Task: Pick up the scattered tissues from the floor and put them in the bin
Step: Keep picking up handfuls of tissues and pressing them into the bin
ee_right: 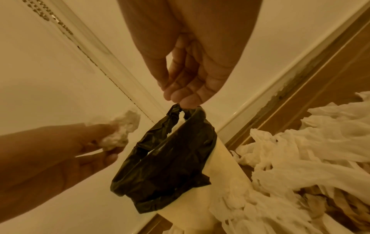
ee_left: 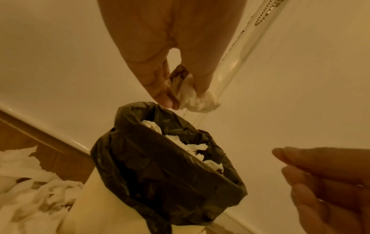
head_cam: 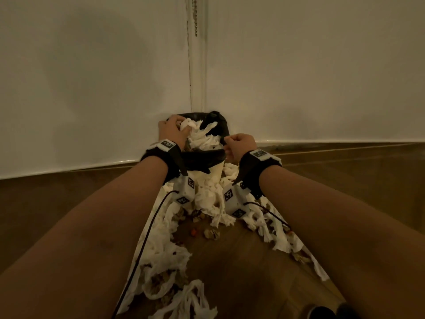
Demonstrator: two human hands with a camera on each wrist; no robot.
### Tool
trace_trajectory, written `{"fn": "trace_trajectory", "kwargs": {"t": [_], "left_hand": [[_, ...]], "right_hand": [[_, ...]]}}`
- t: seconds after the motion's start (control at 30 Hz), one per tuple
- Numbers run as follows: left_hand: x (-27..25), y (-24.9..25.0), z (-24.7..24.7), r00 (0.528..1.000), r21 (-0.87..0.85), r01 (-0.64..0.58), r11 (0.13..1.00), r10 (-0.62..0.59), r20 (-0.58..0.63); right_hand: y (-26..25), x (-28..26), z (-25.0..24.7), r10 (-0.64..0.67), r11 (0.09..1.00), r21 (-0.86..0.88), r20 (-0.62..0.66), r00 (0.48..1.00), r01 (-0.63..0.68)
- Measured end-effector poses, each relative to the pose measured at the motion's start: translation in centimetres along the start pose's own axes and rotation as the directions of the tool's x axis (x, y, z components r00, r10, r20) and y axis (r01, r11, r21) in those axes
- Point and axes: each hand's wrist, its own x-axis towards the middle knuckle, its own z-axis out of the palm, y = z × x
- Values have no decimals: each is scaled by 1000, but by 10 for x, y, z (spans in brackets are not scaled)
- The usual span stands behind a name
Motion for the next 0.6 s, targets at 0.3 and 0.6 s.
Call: {"fn": "trace_trajectory", "kwargs": {"t": [0.3,0.6], "left_hand": [[-24,-12,20,996,-50,-47,998,43,-76],[-118,-108,80,953,254,-107,961,26,302]], "right_hand": [[23,2,18,-102,967,-227,59,993,112],[144,-57,41,240,584,-773,456,857,248]]}}
